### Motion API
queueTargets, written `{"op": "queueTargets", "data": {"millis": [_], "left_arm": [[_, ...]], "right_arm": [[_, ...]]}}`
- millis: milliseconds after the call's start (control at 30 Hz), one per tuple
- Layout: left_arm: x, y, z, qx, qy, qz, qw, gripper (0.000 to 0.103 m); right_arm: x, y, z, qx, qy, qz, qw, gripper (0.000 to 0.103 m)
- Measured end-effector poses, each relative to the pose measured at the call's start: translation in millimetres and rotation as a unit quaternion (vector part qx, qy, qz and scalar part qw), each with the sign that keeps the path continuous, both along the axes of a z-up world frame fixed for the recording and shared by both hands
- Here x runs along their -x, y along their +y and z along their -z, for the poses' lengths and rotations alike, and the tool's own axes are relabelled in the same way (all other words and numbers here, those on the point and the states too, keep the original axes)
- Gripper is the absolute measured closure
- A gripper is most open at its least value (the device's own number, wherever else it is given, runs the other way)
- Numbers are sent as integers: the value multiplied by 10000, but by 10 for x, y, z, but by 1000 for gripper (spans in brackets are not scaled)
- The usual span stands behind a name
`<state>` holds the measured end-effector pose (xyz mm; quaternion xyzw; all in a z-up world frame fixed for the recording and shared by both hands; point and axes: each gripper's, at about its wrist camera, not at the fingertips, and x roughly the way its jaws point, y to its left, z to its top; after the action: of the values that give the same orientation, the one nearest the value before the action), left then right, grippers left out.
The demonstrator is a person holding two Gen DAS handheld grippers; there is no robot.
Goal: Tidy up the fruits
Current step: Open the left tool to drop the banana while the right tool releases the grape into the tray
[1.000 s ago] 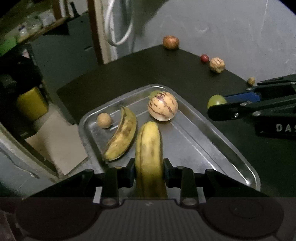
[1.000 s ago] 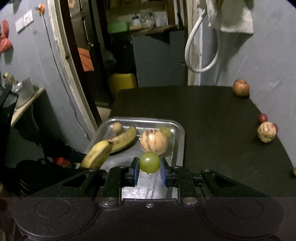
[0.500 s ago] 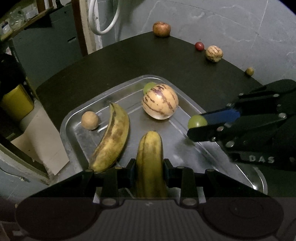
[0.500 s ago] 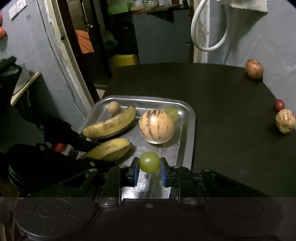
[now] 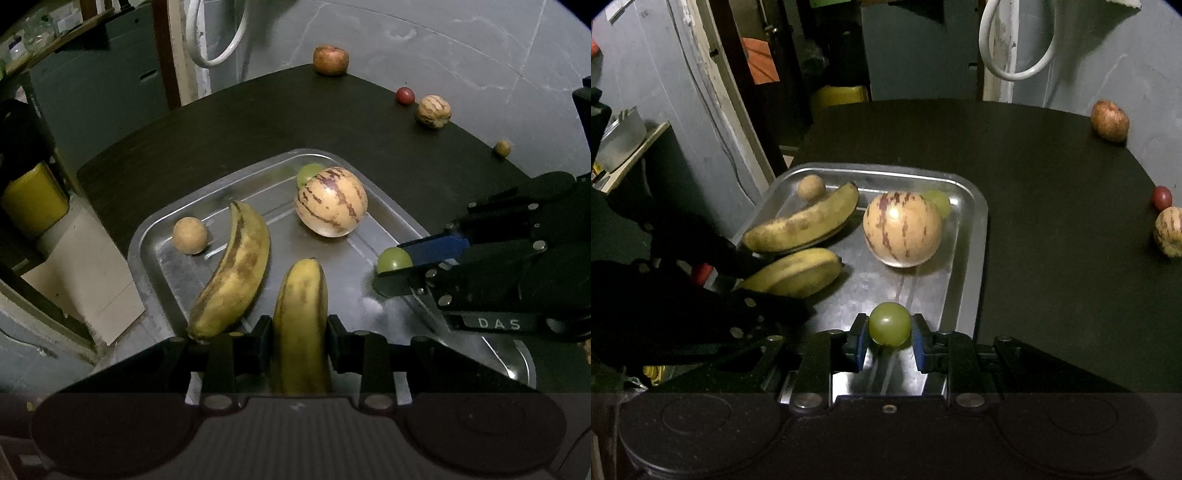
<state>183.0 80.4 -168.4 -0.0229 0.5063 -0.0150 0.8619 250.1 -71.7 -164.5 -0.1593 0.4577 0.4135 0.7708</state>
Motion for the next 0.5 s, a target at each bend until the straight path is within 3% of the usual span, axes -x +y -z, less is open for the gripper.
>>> {"op": "queueTargets", "data": {"millis": [500], "left_arm": [[73, 37, -58, 76, -83, -91, 9999, 60]], "right_arm": [[-1, -42, -144, -166, -60, 91, 9998, 73]]}}
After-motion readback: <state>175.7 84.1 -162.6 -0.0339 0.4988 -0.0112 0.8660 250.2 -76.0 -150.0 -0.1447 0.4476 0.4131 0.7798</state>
